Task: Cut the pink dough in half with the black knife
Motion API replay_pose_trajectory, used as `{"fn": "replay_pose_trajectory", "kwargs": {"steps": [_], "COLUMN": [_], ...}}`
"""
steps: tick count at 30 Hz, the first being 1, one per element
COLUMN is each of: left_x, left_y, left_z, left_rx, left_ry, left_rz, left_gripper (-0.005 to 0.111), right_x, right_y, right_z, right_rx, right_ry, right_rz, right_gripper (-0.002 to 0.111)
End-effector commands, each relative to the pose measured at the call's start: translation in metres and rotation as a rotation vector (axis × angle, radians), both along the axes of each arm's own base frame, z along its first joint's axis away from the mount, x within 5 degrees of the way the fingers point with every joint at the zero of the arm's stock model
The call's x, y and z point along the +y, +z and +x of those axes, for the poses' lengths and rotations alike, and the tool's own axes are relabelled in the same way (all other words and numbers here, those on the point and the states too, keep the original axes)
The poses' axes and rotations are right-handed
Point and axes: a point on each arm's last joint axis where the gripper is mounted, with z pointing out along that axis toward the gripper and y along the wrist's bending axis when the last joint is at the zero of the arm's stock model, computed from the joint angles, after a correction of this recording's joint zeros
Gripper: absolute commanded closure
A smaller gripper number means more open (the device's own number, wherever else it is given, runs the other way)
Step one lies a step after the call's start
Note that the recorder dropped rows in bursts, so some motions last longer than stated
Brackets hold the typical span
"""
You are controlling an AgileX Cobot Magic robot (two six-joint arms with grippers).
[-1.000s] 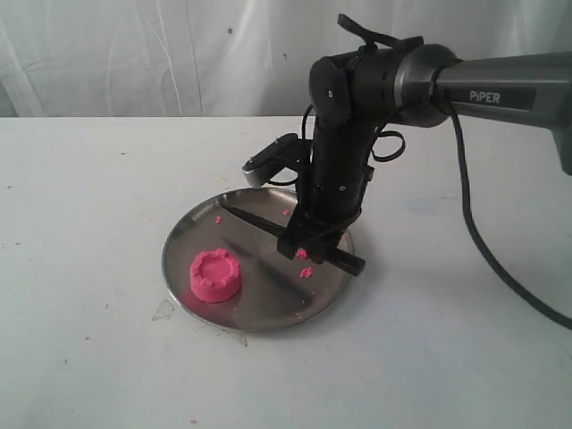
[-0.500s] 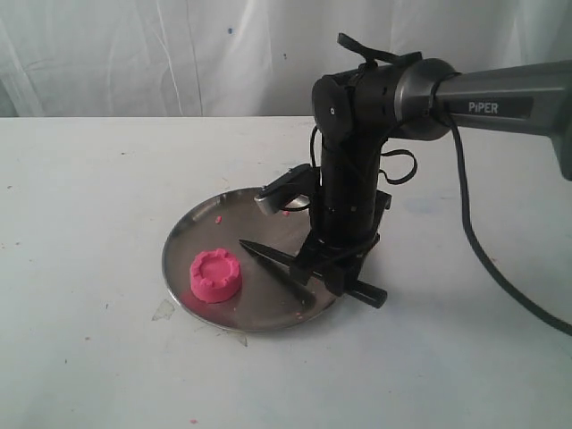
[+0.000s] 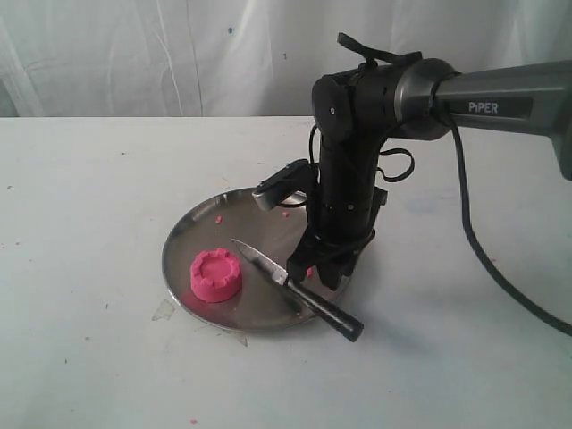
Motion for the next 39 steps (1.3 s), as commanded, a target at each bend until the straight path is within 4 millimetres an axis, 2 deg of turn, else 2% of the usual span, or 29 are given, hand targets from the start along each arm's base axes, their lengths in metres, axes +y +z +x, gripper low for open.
{"fn": "replay_pose_trajectory", "kwargs": {"steps": [1,2,7,11,14,16,20,23,26,30,33,36,39], "left_x": [-0.001,-0.001,-0.001,-0.001,-0.001,-0.001,-0.001,-0.001,-0.001,-0.001,-0.001,-0.001,-0.001], "left_y": [-0.002,-0.002,-0.002,-0.002,-0.002,-0.002,-0.002,-0.002,-0.002,-0.002,-0.002,-0.002,-0.002], "left_z": [-0.001,-0.001,-0.001,-0.001,-0.001,-0.001,-0.001,-0.001,-0.001,-0.001,-0.001,-0.001,-0.001], "left_rx": [0.009,0.009,0.009,0.009,0.009,0.009,0.009,0.009,0.009,0.009,0.009,0.009,0.009], "left_ry": [-0.010,-0.010,-0.010,-0.010,-0.010,-0.010,-0.010,-0.010,-0.010,-0.010,-0.010,-0.010,-0.010], "left_rz": [-0.008,-0.008,-0.008,-0.008,-0.008,-0.008,-0.008,-0.008,-0.008,-0.008,-0.008,-0.008,-0.008], "left_gripper": [0.107,0.107,0.107,0.107,0.107,0.107,0.107,0.107,0.107,0.107,0.107,0.107,0.107], "right_x": [-0.003,-0.004,-0.020,-0.047,-0.068,-0.075,-0.075,-0.070,-0.072,-0.090,-0.102,-0.095,-0.080], "right_y": [0.019,0.027,0.041,0.036,0.028,0.025,0.024,0.032,0.043,0.047,0.039,0.033,0.031], "right_z": [-0.001,0.000,0.004,0.015,0.022,0.021,0.012,0.000,-0.004,0.005,0.010,0.006,-0.001], "right_rx": [-0.045,-0.081,-0.125,-0.035,0.086,0.140,0.168,0.154,0.114,0.069,0.096,0.130,0.158], "right_ry": [0.008,0.012,-0.090,-0.172,-0.266,-0.295,-0.287,-0.210,-0.141,-0.221,-0.318,-0.309,-0.197], "right_rz": [0.018,0.021,-0.001,0.043,0.199,0.294,0.319,0.326,0.338,0.350,0.352,0.424,0.529], "right_gripper": [0.079,0.079,0.079,0.079,0.079,0.079,0.079,0.079,0.079,0.079,0.079,0.079,0.079]}}
